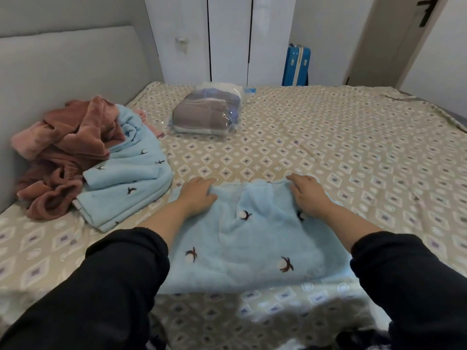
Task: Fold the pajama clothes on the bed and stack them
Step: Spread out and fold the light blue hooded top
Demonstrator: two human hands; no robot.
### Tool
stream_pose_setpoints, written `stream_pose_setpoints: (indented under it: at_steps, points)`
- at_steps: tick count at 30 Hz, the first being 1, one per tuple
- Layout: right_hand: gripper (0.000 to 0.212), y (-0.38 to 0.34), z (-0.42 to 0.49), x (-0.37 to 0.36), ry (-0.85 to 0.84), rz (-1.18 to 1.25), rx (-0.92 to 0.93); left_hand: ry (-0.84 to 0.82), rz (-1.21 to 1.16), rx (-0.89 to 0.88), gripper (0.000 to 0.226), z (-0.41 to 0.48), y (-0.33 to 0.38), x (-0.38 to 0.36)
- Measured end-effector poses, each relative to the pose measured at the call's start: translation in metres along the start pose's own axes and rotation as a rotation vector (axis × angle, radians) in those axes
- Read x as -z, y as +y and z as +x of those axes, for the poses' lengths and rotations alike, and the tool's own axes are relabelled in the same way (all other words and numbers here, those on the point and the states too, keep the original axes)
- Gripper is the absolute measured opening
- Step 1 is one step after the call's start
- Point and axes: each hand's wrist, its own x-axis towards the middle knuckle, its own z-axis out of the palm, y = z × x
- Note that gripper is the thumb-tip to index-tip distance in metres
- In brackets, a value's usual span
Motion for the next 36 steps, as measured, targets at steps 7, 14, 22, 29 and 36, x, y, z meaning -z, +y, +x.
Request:
stream_pose_setpoints:
  at_steps: [7,14,22,29,36]
  points:
    - [0.04,0.036,0.034,0.0,0.183,-0.147,-0.17,0.517,0.024,-0.022,0.015,0.013,-0.043,0.001]
    - [0.048,0.066,0.051,-0.012,0.272,-0.292,-0.394,0.363,0.119,0.166,0.021,0.029,-0.065,-0.026]
    - [0.05,0.074,0.049,-0.015,0.23,-0.166,-0.408,0.221,0.145,-0.149,0.049,0.018,0.053,-0.001]
    - [0.062,0.111,0.018,-0.002,0.219,0.356,-0.882,-0.077,0.131,-0.148,0.058,-0.01,0.087,-0.067]
    - [0.021,0.124,0.001,0.016,-0.09,0.909,-0.749,0.06,0.09,-0.129,0.057,-0.007,0.083,-0.08]
